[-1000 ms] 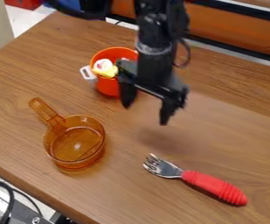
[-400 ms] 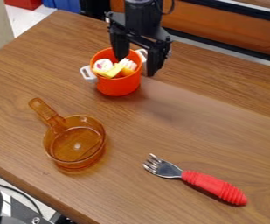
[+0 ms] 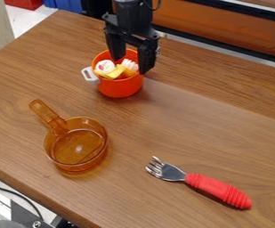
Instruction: Orange pot moved to the middle center of the table
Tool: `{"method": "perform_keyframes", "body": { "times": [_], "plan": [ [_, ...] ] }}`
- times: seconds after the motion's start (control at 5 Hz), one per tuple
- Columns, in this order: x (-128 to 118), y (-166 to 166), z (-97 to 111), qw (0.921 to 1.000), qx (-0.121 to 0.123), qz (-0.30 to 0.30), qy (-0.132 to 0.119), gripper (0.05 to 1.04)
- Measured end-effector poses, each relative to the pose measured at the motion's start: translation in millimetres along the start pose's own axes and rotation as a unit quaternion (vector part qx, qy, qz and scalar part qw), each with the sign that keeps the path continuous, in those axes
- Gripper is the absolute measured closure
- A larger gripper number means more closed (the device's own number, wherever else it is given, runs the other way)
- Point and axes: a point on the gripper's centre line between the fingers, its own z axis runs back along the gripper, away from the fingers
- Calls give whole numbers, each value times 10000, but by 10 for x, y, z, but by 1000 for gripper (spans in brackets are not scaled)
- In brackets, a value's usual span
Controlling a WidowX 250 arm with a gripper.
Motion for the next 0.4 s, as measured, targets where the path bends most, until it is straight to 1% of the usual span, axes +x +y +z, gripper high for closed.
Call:
{"method": "perform_keyframes", "body": {
  "times": [0.2, 0.4],
  "plan": [
    [18, -26, -75, 9997, -214, 76, -91, 84],
    [-2, -82, -132, 9997, -148, 156, -62, 84]
  ]
}}
